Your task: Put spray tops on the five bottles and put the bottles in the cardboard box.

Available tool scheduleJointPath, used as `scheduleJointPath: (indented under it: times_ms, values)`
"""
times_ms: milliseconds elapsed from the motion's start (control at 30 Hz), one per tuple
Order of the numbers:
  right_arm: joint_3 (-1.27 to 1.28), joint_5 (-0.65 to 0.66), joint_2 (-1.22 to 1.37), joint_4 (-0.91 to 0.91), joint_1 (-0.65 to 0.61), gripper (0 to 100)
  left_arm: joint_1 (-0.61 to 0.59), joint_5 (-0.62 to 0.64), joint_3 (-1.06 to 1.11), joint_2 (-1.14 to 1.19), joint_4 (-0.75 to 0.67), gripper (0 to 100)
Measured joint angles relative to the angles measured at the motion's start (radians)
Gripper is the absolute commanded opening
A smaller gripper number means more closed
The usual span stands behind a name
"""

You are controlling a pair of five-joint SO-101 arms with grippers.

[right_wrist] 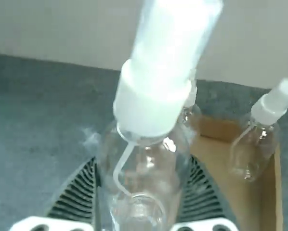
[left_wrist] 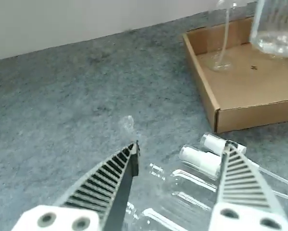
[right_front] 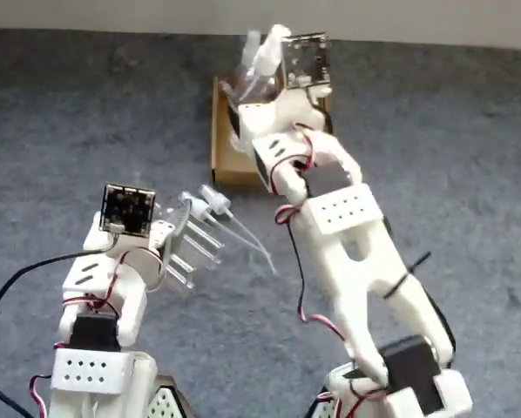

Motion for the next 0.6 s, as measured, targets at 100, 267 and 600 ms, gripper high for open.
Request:
scheduleJointPath:
  times_ms: [100,267,600]
  values:
    - [-0.018,0.064,0.109,-0.034,0.000,0.3,-0.037,0.000,0.000,0.000,-0.003,17]
    - [-0.097,0.135,0.247,-0.072,0.006,0.3,-0.035,0.000,0.025,0.002,-0.040,17]
    - [-0.193,0.153,0.445,-0.238,0.015,0.3,-0.035,0.000,0.026,0.002,-0.048,17]
